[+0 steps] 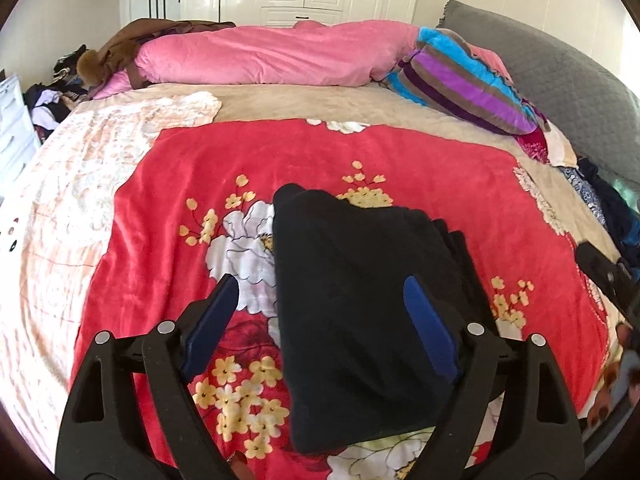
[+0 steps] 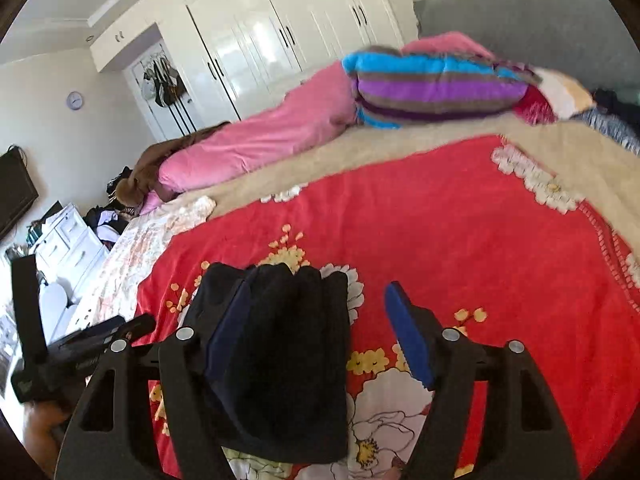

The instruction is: Fold small clothes

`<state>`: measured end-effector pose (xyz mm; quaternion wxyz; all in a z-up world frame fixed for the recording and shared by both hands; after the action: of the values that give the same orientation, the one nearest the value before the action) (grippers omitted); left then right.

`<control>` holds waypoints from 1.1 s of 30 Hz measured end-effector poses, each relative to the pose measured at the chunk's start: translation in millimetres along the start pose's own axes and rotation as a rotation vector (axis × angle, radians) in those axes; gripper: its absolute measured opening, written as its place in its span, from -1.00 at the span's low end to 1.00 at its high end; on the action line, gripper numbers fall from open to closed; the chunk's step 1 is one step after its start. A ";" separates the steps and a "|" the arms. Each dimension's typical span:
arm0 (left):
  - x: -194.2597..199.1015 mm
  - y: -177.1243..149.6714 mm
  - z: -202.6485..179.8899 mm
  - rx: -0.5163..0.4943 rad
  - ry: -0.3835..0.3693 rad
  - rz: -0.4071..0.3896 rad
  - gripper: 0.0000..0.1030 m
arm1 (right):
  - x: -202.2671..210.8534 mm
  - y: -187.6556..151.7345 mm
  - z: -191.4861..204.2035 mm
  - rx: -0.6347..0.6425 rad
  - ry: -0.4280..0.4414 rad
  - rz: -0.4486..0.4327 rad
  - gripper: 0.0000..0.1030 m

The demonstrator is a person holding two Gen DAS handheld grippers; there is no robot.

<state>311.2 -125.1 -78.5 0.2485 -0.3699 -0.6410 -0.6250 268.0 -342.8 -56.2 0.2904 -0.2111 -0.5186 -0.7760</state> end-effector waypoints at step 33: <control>-48.8 -53.0 4.3 -0.005 0.040 0.107 0.50 | -131.0 -34.6 55.9 0.097 0.192 0.348 -0.02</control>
<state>299.7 -125.9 -149.8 0.2935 -0.3916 -0.6135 -0.6198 343.5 -250.5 -141.4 0.4781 -0.2086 -0.4811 -0.7046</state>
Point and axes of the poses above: each gripper's, at about its wrist camera, not at the fingertips, and x roughly against the way its jaws point, z to its left, y to its top, the point moved 10 cm from there along -x, roughly the way its jaws point, and after that the axes turned 4 degrees about z, right-handed, at the moved point
